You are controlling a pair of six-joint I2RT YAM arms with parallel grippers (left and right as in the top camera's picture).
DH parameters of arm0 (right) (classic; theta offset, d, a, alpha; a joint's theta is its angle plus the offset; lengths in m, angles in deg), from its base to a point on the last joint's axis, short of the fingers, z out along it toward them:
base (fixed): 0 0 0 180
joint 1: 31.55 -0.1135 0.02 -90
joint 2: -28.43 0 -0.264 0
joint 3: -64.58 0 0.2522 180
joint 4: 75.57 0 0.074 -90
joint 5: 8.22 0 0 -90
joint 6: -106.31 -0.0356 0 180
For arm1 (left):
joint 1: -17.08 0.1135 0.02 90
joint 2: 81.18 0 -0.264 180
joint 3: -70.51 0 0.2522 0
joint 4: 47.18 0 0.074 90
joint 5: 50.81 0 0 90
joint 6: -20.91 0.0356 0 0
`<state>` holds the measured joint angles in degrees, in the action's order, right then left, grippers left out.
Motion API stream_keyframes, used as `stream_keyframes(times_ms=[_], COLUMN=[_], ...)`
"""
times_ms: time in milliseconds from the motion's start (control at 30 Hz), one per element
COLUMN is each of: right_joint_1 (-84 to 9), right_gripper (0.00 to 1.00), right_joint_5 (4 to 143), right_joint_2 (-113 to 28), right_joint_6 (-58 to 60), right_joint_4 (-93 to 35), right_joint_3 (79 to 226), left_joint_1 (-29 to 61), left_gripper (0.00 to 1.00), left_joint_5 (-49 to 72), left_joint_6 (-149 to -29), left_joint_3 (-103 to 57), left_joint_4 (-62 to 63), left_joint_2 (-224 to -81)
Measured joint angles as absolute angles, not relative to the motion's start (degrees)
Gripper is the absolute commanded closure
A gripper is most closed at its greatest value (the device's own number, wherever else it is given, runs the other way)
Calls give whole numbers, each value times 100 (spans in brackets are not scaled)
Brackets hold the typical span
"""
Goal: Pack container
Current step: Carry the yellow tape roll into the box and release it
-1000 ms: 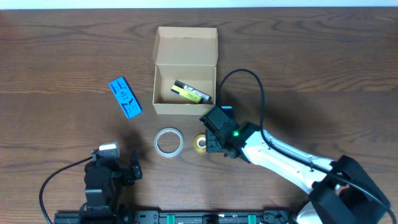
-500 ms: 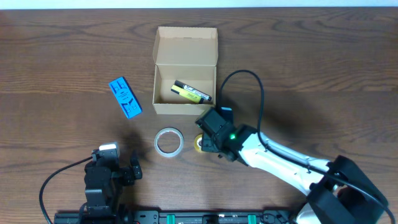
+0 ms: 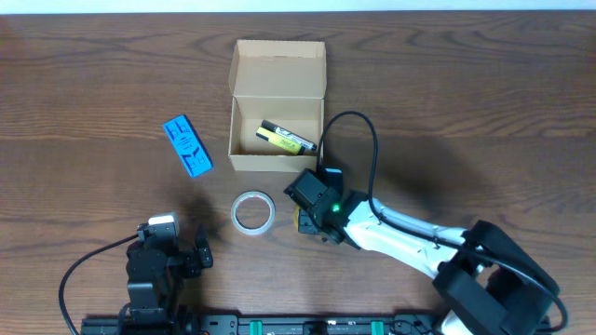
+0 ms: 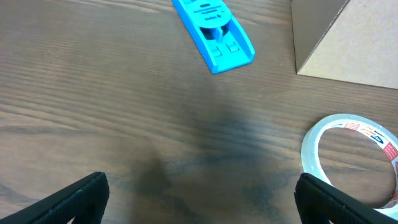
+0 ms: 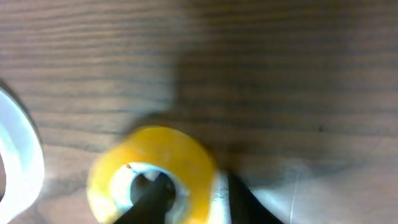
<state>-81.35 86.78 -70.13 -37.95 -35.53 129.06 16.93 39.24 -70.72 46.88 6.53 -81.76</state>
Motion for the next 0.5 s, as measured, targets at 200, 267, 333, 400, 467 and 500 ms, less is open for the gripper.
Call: stream_keyframes(times_ms=[200, 267, 333, 400, 467, 500], right_joint_1=[-8135, -8133, -8133, -8133, -8133, -8133], right_gripper=[99, 99, 99, 99, 99, 99], right_joint_5=[8684, 8684, 8684, 8691, 8719, 8741], right_joint_2=[-6985, -6978, -6952, -6845, -6694, -6576], right_joint_6=[-3856, -3851, -3819, -3720, -3655, -3613], right_joint_4=[-3535, -3476, -3367, -3006, -2768, -2674], right_joint_3=[12923, 12930, 12941, 12941, 12919, 12912], left_joint_1=[1693, 1693, 1693, 1693, 1693, 1693], left_gripper=[5, 5, 5, 5, 5, 5], left_joint_5=[3924, 3922, 3924, 3924, 3924, 3924], left_joint_6=[-7072, -7072, -7072, -7070, -7072, -7072], left_joint_3=[4688, 4688, 4688, 4688, 4688, 4688], left_joint_4=[655, 653, 655, 653, 655, 655], left_joint_2=[-8176, -8176, -8176, -8176, -8176, -8176])
